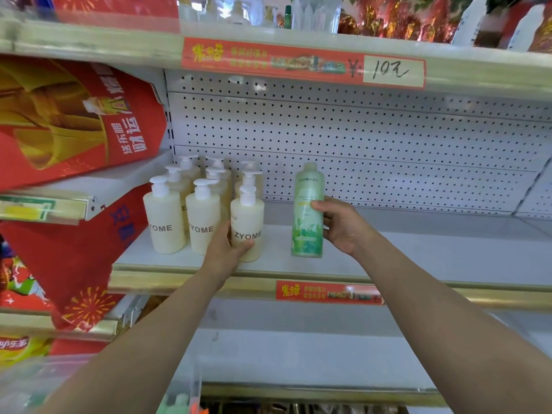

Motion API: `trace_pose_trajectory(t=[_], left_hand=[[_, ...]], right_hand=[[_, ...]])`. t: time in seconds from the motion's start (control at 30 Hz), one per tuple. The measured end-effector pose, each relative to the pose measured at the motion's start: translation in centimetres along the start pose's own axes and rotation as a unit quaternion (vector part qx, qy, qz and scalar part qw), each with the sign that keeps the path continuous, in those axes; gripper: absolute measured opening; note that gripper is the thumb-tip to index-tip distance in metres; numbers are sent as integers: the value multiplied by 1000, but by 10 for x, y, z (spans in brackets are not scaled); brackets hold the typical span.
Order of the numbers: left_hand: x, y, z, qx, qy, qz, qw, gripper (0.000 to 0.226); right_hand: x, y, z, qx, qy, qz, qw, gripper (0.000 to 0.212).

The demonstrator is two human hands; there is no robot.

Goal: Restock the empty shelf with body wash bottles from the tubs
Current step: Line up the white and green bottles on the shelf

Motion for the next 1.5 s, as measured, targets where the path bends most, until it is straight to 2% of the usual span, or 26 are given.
trace_pose_trajectory(t=[0.13, 0.23, 0.43, 0.67, 0.87, 1.07, 1.23, 1.33, 1.4, 1.5], left_hand=[[3, -2, -1, 5, 37, 17, 999, 55], [5, -7, 1, 35, 58, 13, 998, 64], [5, -6, -1, 25, 76, 31, 996, 59], [3, -3, -4, 17, 83, 48, 995, 56], [1, 6, -12, -2, 141, 72, 987, 58], [3, 36, -13, -95, 199, 80, 972, 65], [-2, 55, -1, -127, 193, 96, 968, 74], [-5, 59, 6, -145, 182, 78, 969, 80], [-8, 63, 8, -182, 178, 89, 963, 77], [-12, 65, 13, -213, 176, 115, 954, 65]], right_hand=[[-3, 1, 2, -2, -5, 1, 1000, 40], [-6, 3, 3, -4, -9, 1, 1000, 36], [-9, 2, 7, -8, -18, -2, 1000, 35], [-10, 3, 12, -9, -18, 4, 1000, 47], [-9, 6, 16, -14, -19, 8, 1000, 49], [-6, 6, 23, -14, -20, 12, 1000, 44], [-9, 4, 33, -8, -15, 9, 1000, 44], [-9, 1, 39, 1, -12, 7, 1000, 54], [-9, -1, 44, 4, -16, 2, 1000, 58], [-7, -3, 52, 5, -17, 5, 1000, 51]])
Point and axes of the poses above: each hand's wrist, its own z-axis towards the middle knuckle, its own x-axis out of the back of the hand, y = z × x, the point moved 4 cm from there along z, towards the middle knuckle, and after that the axes turned 5 degrees about x, right-handed, at the moved point
